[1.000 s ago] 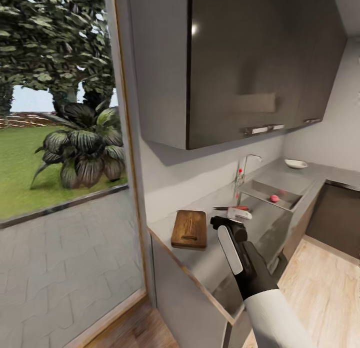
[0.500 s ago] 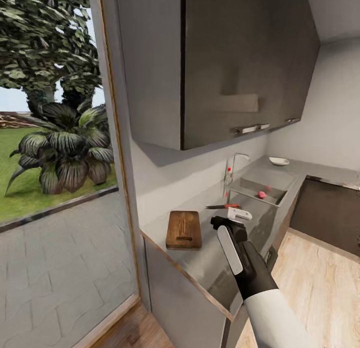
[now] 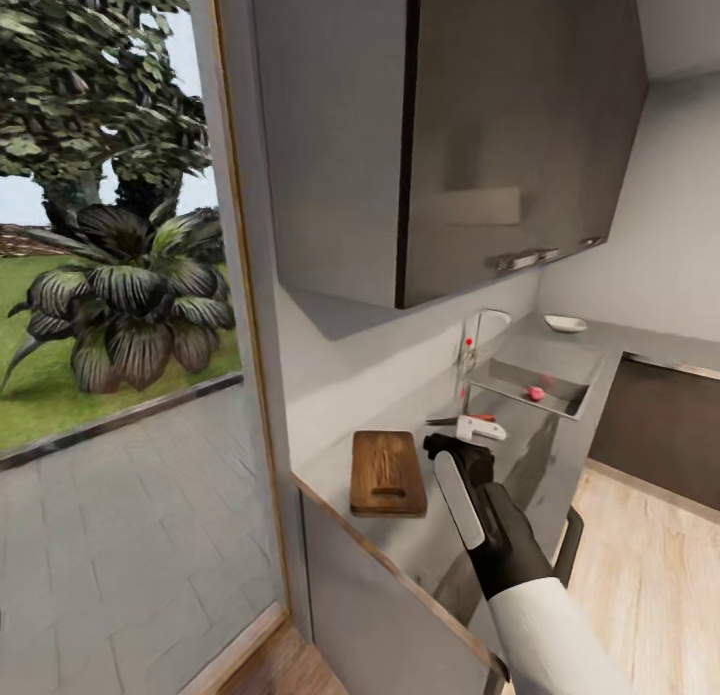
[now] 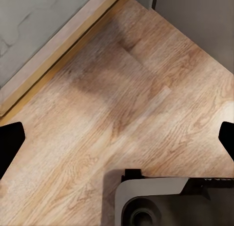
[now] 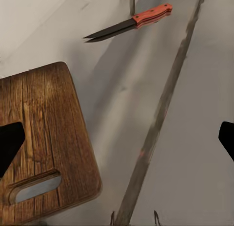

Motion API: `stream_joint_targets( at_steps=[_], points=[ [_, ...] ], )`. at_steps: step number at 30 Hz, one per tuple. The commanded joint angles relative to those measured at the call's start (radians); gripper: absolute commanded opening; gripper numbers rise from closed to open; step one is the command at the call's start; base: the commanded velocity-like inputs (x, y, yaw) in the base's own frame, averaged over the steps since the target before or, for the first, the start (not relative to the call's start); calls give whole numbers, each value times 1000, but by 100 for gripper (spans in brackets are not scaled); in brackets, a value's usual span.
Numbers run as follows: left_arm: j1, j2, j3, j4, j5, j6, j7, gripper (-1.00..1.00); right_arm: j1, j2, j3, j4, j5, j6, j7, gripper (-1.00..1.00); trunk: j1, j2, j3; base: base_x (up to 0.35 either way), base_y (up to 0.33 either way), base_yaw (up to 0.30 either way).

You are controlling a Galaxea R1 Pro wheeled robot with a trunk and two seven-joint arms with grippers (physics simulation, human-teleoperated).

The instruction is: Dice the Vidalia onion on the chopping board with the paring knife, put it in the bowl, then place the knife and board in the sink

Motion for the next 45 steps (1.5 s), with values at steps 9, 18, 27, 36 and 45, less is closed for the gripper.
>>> stream_joint_targets(
  at_steps=[9, 18, 27, 36, 45],
  points=[
    [1, 0, 2, -1, 0, -2, 0, 100, 0, 0, 5, 61, -10, 2, -10, 100, 0, -1, 0, 4, 14, 0],
    [1, 0, 1, -1, 0, -2, 0, 100, 0, 0, 5, 105, -10, 1, -10, 100, 0, -1, -1, 0, 1, 0],
    [1, 0, 2, -1, 0, -2, 0, 100, 0, 0, 5, 118, -10, 0, -10, 100, 0, -1, -10, 0, 176, 0],
    [1, 0, 2, -1, 0, -2, 0, 100, 0, 0, 5, 132, -10, 0, -9, 100, 0, -1, -20, 0, 38, 0],
    [1, 0, 1, -1, 0, -2, 0, 100, 0, 0, 6, 136, -16, 2, -4, 100, 0, -1, -28, 0, 2, 0]
  ],
)
